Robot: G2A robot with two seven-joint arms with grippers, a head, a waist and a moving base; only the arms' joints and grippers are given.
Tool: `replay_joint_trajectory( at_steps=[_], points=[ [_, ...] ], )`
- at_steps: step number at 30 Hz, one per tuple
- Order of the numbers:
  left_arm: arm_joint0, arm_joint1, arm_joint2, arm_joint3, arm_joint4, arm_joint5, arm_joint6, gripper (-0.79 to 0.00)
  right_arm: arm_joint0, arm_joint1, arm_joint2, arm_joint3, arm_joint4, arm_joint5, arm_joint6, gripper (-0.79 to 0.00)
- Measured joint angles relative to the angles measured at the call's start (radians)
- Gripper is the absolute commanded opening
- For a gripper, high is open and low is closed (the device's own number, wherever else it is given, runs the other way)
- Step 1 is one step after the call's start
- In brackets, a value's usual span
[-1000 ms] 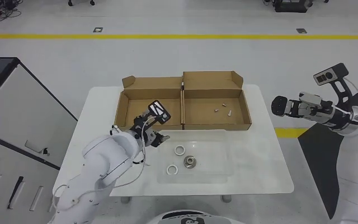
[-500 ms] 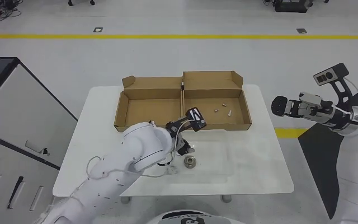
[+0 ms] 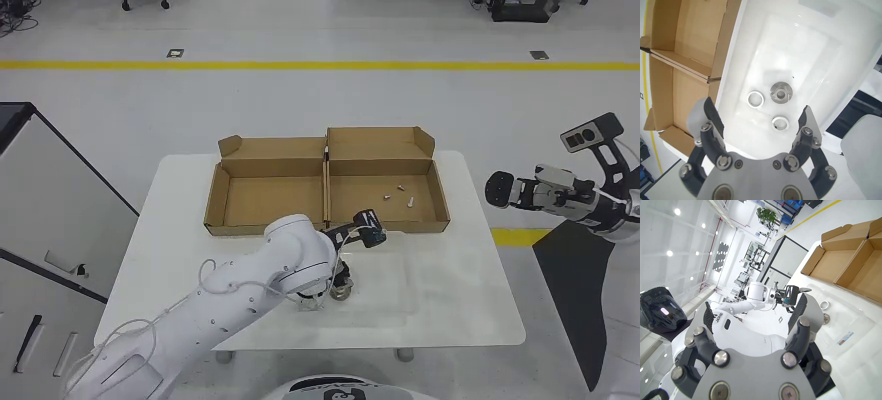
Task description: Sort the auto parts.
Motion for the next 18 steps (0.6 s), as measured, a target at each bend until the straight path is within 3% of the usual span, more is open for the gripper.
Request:
replay_joint_trajectory(
  at_steps=[18],
  points=[
    [-0.006, -0.002, 0.002, 0.002, 0.004, -0.001, 0.025, 0.000, 0.000, 0.000, 0.000, 0.000, 0.000, 0.000, 0.000, 0.000]
  ],
)
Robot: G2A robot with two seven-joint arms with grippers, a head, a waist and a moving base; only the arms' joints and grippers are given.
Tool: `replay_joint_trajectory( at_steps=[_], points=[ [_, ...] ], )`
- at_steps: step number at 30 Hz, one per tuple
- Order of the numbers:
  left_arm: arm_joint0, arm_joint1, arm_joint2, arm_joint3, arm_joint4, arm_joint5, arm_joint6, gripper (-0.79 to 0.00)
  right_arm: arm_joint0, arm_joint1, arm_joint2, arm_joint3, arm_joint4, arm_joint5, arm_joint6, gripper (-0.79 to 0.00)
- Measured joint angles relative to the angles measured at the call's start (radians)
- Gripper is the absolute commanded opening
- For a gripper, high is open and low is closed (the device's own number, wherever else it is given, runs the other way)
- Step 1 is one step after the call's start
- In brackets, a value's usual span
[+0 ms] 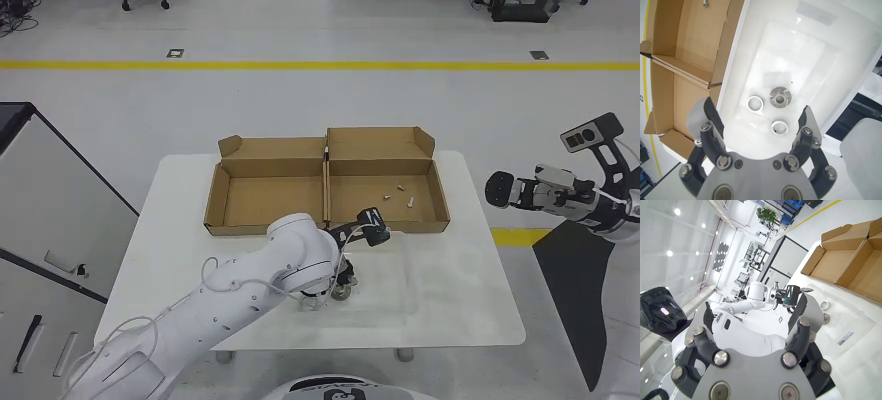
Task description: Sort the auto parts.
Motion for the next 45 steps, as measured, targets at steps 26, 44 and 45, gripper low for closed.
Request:
replay_joint_trajectory(
  at_steps=[26, 44, 45],
  points=[
    [-0.291, -0.024, 0.306, 0.184, -0.195, 0.034, -0.068, -0.022, 0.000, 0.000, 0.000, 0.000, 0.000, 0.000, 0.000, 0.000],
    [-0.384, 0.012, 0.420, 0.151, -0.264, -0.006, -0.068, -0.265, 0.000, 0.000, 0.000, 0.000, 0.000, 0.000, 0.000, 0.000],
    [-0.388, 0.009, 0.426, 0.154, -0.269, -0.009, -0.068, -0.283, 0.000, 0.000, 0.000, 0.000, 0.000, 0.000, 0.000, 0.000]
  ],
)
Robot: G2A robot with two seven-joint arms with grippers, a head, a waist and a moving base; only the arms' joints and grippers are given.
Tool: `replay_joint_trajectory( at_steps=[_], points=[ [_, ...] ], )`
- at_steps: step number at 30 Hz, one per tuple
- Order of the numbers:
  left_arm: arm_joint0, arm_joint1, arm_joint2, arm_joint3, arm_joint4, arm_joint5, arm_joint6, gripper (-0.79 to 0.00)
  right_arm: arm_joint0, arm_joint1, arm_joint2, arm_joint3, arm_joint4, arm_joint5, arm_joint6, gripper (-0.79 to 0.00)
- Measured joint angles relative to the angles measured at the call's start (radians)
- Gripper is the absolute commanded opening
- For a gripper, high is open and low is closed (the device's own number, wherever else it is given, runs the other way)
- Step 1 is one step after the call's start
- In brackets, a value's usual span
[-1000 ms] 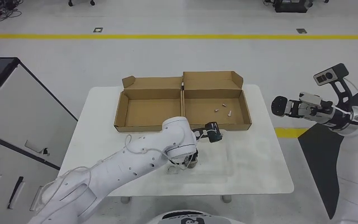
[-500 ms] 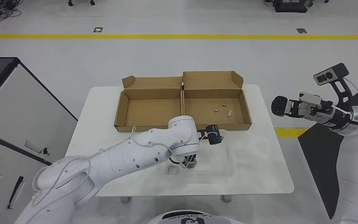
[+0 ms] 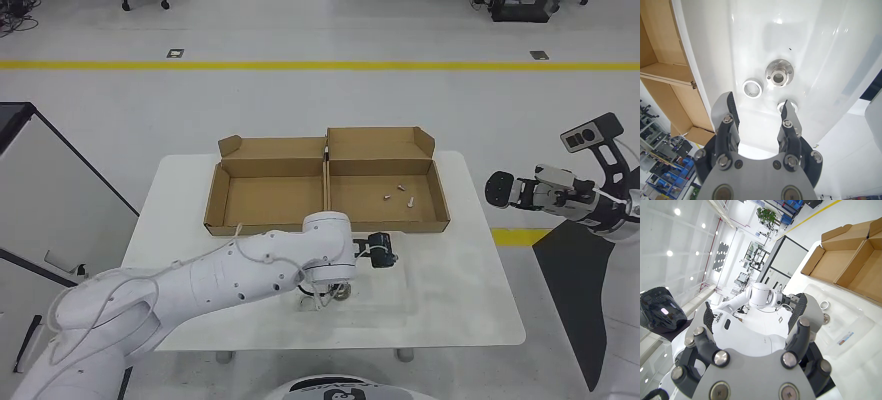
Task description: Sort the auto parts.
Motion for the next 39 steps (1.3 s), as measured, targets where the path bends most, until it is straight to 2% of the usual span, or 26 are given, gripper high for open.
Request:
replay_joint_trajectory(
  at_steps=[2, 6, 11, 14, 16, 19, 31, 35, 39],
  points=[
    [-0.005, -0.005, 0.009, 0.008, -0.007, -0.013, 0.000, -0.299, 0.000, 0.000, 0.000, 0.000, 0.000, 0.000, 0.000, 0.000],
    [-0.013, -0.020, 0.030, 0.037, -0.025, -0.039, 0.000, -0.237, 0.000, 0.000, 0.000, 0.000, 0.000, 0.000, 0.000, 0.000],
    [-0.015, -0.040, 0.047, 0.072, -0.046, -0.070, 0.000, -0.225, 0.000, 0.000, 0.000, 0.000, 0.000, 0.000, 0.000, 0.000],
    [-0.007, -0.053, 0.047, 0.087, -0.052, -0.085, 0.008, -0.246, 0.000, 0.000, 0.000, 0.000, 0.000, 0.000, 0.000, 0.000],
    [-0.001, -0.062, 0.046, 0.099, -0.050, -0.093, 0.017, -0.299, 0.000, 0.000, 0.000, 0.000, 0.000, 0.000, 0.000, 0.000],
    [0.009, -0.073, 0.046, 0.118, -0.046, -0.104, 0.028, -0.336, 0.000, 0.000, 0.000, 0.000, 0.000, 0.000, 0.000, 0.000],
    [0.046, -0.106, 0.046, 0.185, -0.032, -0.125, 0.048, -0.354, 0.000, 0.000, 0.000, 0.000, 0.000, 0.000, 0.000, 0.000],
    [0.053, -0.114, 0.046, 0.202, -0.030, -0.130, 0.054, -0.394, 0.000, 0.000, 0.000, 0.000, 0.000, 0.000, 0.000, 0.000],
    [0.055, -0.120, 0.046, 0.216, -0.027, -0.132, 0.056, -0.400, 0.000, 0.000, 0.000, 0.000, 0.000, 0.000, 0.000, 0.000]
  ],
)
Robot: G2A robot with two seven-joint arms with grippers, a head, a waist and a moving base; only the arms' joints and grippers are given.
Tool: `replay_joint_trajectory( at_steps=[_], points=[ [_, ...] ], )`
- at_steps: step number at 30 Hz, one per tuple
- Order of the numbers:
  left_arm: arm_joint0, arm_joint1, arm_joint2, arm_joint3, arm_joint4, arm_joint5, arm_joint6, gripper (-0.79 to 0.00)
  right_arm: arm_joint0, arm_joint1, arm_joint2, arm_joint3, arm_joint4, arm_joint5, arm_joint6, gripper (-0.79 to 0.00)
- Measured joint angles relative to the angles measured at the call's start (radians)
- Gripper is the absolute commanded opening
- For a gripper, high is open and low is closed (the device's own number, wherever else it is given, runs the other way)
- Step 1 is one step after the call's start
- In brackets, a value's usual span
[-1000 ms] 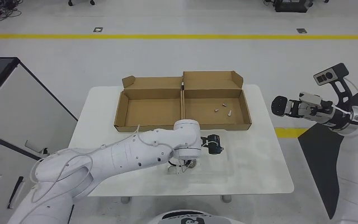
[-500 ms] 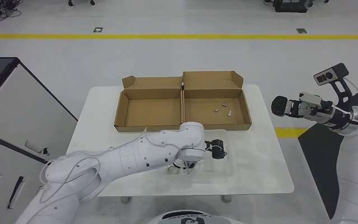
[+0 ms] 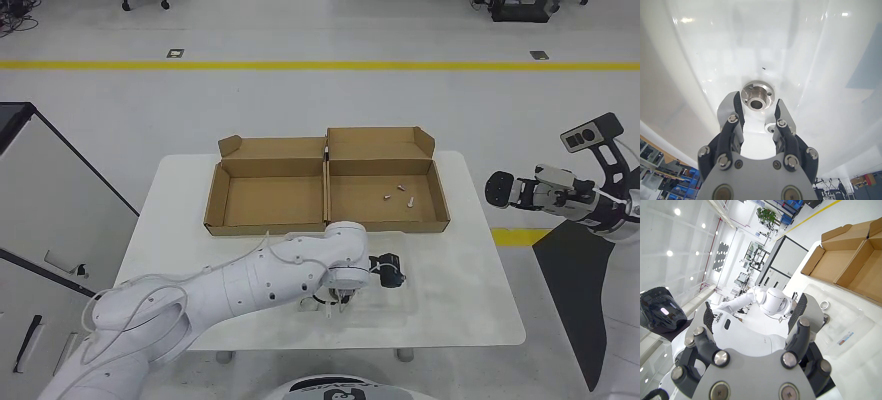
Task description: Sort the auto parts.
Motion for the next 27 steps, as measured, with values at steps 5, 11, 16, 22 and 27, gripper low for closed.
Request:
replay_joint_trajectory(
  at_steps=[5, 11, 16, 22, 27],
  points=[
    [0.001, -0.005, 0.000, 0.012, 0.001, -0.001, 0.001, -0.406, 0.000, 0.000, 0.000, 0.000, 0.000, 0.000, 0.000, 0.000],
    [0.006, -0.007, 0.000, 0.024, 0.005, -0.002, 0.002, -0.397, 0.000, 0.000, 0.000, 0.000, 0.000, 0.000, 0.000, 0.000],
    [0.007, -0.008, 0.000, 0.033, 0.003, -0.003, 0.003, -0.403, 0.000, 0.000, 0.000, 0.000, 0.000, 0.000, 0.000, 0.000],
    [0.006, -0.007, 0.000, 0.039, 0.001, -0.002, 0.002, -0.406, 0.000, 0.000, 0.000, 0.000, 0.000, 0.000, 0.000, 0.000],
    [0.008, -0.006, 0.000, 0.047, -0.001, -0.005, 0.005, -0.409, 0.000, 0.000, 0.000, 0.000, 0.000, 0.000, 0.000, 0.000]
  ],
)
